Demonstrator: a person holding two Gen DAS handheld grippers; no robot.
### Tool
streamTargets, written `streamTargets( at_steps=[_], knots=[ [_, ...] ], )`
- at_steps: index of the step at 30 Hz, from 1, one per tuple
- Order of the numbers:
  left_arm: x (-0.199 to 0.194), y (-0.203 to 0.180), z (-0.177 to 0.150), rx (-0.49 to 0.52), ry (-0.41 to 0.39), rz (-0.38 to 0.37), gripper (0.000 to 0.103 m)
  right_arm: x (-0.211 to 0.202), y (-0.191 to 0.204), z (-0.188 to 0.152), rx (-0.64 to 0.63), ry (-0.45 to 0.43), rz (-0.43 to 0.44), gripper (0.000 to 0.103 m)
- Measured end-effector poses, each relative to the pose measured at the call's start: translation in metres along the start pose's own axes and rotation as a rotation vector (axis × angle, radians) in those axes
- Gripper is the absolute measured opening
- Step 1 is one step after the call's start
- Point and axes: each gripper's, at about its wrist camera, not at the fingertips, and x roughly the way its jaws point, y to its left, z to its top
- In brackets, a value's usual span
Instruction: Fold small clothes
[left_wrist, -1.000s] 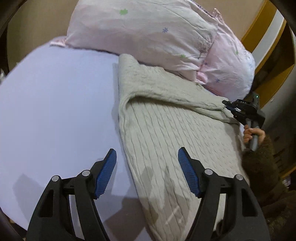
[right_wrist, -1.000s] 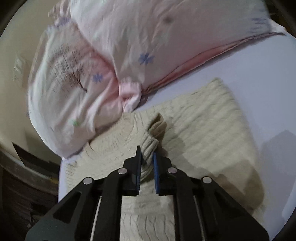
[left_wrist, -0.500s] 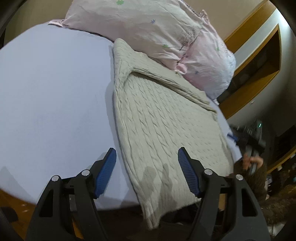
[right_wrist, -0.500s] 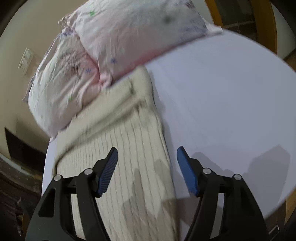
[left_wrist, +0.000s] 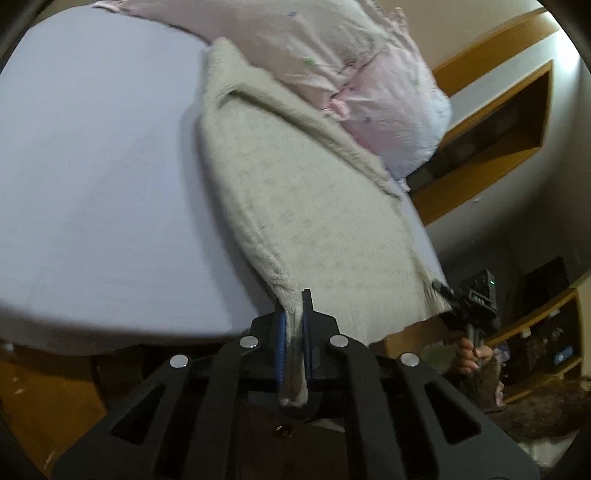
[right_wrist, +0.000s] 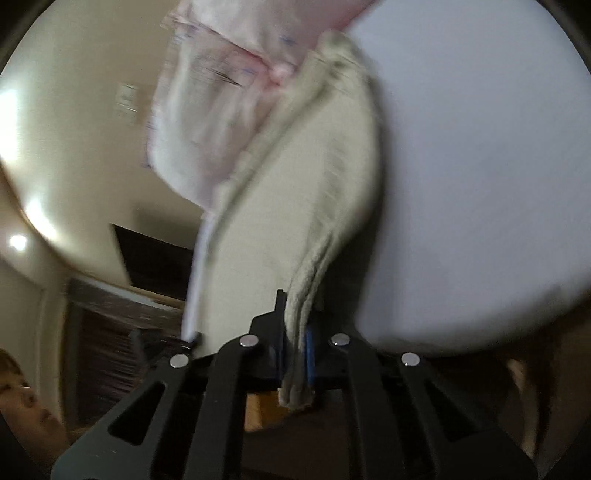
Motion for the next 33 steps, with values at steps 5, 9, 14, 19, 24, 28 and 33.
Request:
streamTargets(
  at_steps=[5,9,14,19,24,28,33],
  knots=[
    [-0.012,-0.004,0.073,0.001,-0.120,-0.079,0.007,0.009,0.043,0.083,-0.056,-0.149,0.144,0.007],
    [0.008,0.028,0.165,-0.144,-0.274,-0.052,0.007,0.052,0.039,0.169,-0.013,-0.244,0.135,0.008],
    [0.078,0.080,0.239,-0.311,-0.254,0.053,0.007,0.123,-0.038,0.241,0.229,-0.239,-0.039,0.008],
    [0.093,0.083,0.254,-0.286,-0.236,0.052,0.007,0.136,-0.050,0.251,0.288,-0.247,0.012,0.007],
    [0.098,0.095,0.270,-0.353,-0.240,-0.009,0.007,0.141,-0.050,0.274,0.343,-0.302,0.030,0.071],
    [0.073,0.109,0.261,-0.422,-0.274,-0.099,0.038,0.124,-0.025,0.266,0.216,-0.349,0.035,0.093],
    [0.039,0.097,0.232,-0.319,-0.309,0.006,0.078,0.096,-0.013,0.237,0.028,-0.382,0.050,0.098]
  ],
)
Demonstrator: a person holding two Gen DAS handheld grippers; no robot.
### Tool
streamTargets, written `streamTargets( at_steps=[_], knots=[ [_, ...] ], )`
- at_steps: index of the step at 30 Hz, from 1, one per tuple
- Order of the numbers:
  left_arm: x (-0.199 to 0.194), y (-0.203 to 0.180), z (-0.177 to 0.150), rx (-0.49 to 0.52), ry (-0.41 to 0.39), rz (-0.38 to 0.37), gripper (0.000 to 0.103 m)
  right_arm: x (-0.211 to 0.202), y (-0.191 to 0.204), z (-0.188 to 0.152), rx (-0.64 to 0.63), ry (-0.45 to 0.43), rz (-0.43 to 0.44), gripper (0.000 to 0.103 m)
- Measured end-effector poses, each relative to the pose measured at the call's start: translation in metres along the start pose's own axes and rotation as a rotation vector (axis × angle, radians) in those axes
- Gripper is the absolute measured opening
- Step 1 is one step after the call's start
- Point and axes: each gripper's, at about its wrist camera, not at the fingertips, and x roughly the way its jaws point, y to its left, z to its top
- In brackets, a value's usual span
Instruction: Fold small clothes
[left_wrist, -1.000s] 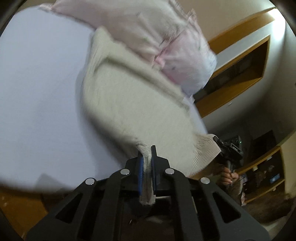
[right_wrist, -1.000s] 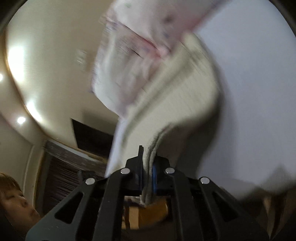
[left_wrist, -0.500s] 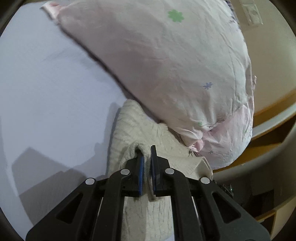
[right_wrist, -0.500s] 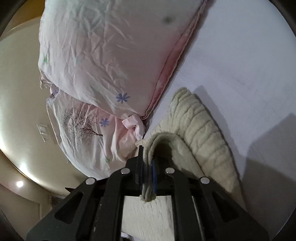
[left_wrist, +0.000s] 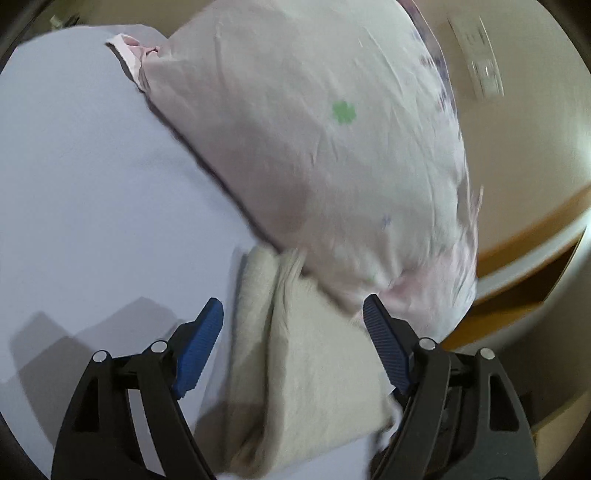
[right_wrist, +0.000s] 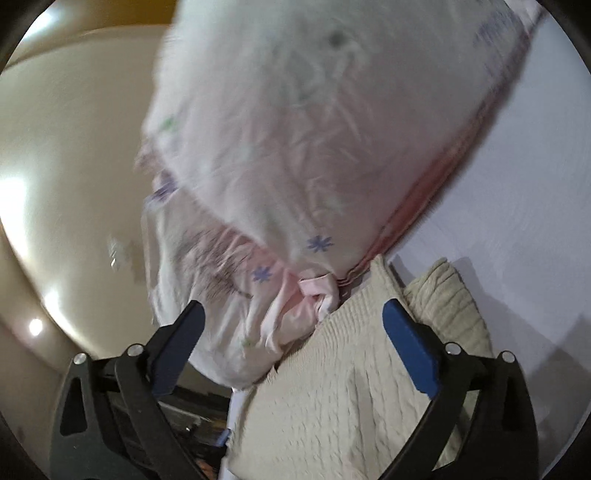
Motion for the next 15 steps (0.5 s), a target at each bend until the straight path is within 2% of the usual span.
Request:
streamTargets(
  at_steps=[6,9,10,12,14,15],
  knots=[
    [0.034,-0.024,-0.039,0.147,0.185,0.107,0.078,0.002,-0.002,-0.004,-0.009,0.039,-0.017,0.099],
    [0.050,-0.025,-0.042,0.153,0.211,0.166,0.073,0.004,-0.003,-0.007,-0.001,0.053,-0.006,0.099],
    [0.049,-0.022,-0.039,0.145,0.193,0.167,0.071,0.011,0.002,-0.005,0.005,0.056,-0.001,0.099],
    [0.052,-0.013,-0.030,0.081,0.174,0.159,0.056,0.012,0.001,-0.005,0.024,0.066,0.017,0.099],
    [0.059,0.001,-0.027,-0.005,0.186,0.131,0.022,0.011,0.000,-0.003,0.033,0.072,0.030,0.099],
    [0.061,0.006,-0.027,-0.038,0.199,0.107,0.018,0.009,-0.001,-0.003,0.035,0.075,0.037,0.099]
  ],
)
